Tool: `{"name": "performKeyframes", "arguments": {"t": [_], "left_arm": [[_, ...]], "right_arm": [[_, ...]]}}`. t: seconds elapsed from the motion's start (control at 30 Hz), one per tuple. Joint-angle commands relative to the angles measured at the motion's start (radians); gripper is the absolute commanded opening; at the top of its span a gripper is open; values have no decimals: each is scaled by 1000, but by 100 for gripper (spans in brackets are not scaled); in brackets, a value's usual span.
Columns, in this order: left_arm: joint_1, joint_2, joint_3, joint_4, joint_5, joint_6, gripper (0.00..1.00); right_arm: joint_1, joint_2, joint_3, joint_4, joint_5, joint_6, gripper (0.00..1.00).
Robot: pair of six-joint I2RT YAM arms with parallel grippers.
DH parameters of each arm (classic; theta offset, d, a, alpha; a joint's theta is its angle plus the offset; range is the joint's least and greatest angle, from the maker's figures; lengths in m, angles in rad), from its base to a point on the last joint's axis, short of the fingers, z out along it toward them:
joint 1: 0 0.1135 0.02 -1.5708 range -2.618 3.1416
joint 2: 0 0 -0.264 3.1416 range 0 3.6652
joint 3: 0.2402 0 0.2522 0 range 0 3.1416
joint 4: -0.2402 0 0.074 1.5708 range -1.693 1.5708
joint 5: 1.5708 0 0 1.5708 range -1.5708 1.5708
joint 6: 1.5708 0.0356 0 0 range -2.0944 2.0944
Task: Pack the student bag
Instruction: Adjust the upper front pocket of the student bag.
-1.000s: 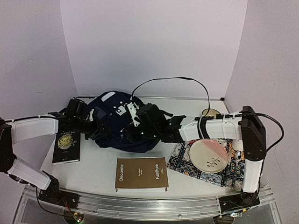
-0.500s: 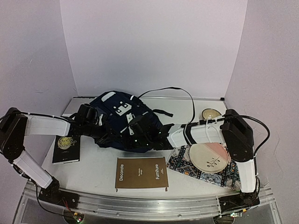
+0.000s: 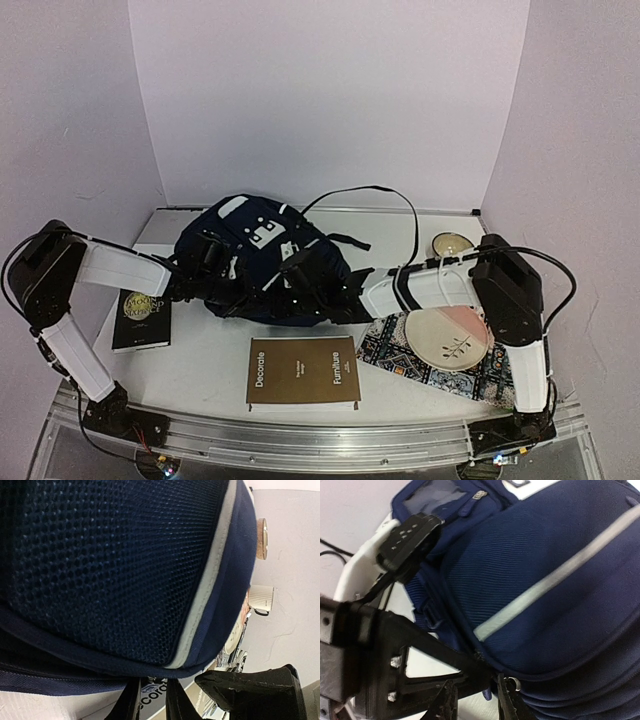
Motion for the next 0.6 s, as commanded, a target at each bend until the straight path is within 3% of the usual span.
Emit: {"name": "performKeyframes", "arguments": {"t": [0.0,0.27,0.57], "left_arm": [[-33,-7,80,103,27,-48,19],[-34,-38,58,135,-14,-83,18],[-34,-101,2,141,-83,-97,15]], "right_arm": [[8,-41,-58,31,41,23,29],[8,-30,-86,64,25,-22,29],[8,-13,-90,131,-108,-80,28]]}}
